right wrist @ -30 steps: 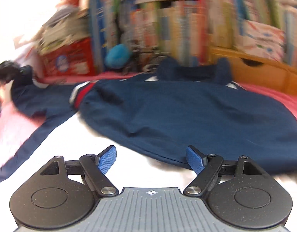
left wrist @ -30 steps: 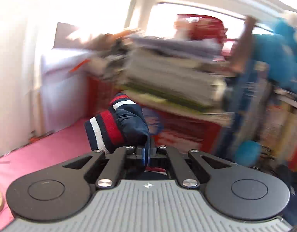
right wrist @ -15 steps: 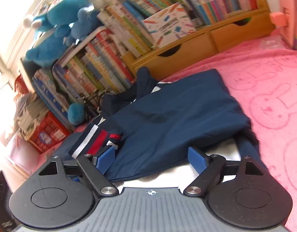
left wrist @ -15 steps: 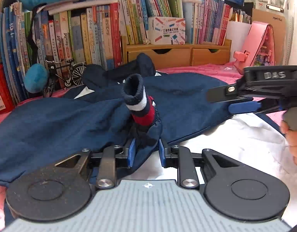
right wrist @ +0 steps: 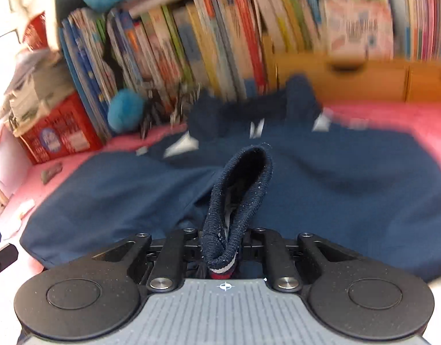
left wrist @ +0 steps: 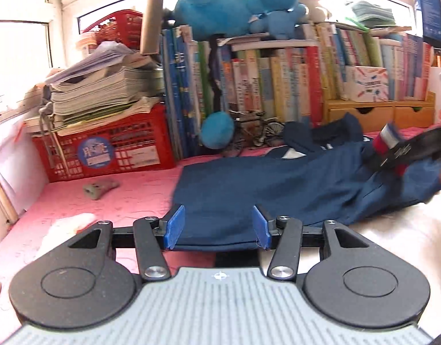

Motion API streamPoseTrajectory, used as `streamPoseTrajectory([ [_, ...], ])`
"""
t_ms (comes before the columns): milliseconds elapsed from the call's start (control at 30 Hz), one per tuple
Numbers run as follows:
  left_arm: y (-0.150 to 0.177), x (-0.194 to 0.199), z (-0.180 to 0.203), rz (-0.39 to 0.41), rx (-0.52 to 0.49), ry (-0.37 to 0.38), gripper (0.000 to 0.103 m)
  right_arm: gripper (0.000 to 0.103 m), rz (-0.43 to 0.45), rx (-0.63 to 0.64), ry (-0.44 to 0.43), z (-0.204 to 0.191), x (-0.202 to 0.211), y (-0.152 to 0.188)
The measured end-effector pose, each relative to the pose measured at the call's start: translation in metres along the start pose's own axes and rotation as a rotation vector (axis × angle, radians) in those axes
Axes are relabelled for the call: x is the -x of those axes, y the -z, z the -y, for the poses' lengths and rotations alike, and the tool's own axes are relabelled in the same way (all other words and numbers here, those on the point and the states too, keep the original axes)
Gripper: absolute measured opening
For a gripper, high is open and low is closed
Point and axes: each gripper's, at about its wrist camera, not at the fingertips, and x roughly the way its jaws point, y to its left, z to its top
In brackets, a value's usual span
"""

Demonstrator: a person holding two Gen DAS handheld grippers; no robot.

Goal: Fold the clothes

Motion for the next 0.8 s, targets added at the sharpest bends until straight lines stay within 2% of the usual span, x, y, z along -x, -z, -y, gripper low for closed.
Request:
streamPoseTrajectory([
  [67,0.004,-0.009,0.002,-0.01,-0.007,-0.004,0.05,0.016,0.106,0.057,0.063,0.004,0.019,-0.012],
  [133,0.009,-0.017,0.009,-0.02,-0.023,0.004,0.05,0.016,0.171,0.057,0.106,0.018,0.033,-0.028],
  [233,0.011,-0.027,0.016,-0.019,-0.036,0.002,0.05,0.016,0.184,0.018,0.125,0.043,0.039,-0.044],
  [400,0.007,-0.052,0.017,-0.052,-0.074,-0.077,0.05,0.017,0.134,0.002,0.189,0.075,0.021,-0.04],
  [500,0.011,-0.066,0.009,-0.079,-0.118,-0.203,0.053,0.017,0.084,-0.049,0.175,0.093,0.009,-0.026],
  [533,0.014,-0.069,0.002,-0.091,-0.109,-0.221,0.056,0.018,0.072,-0.065,0.174,0.097,0.006,-0.02],
  [600,0.018,-0.072,-0.016,-0.128,-0.039,-0.196,0.068,0.02,0.055,-0.08,0.161,0.102,0.002,-0.012],
  [667,0.019,-0.068,-0.026,-0.148,0.007,-0.166,0.069,0.021,0.041,-0.085,0.151,0.105,-0.001,-0.004],
  [800,0.011,-0.039,-0.02,-0.102,-0.072,-0.115,0.067,0.027,0.03,-0.023,0.192,0.103,-0.006,0.005],
])
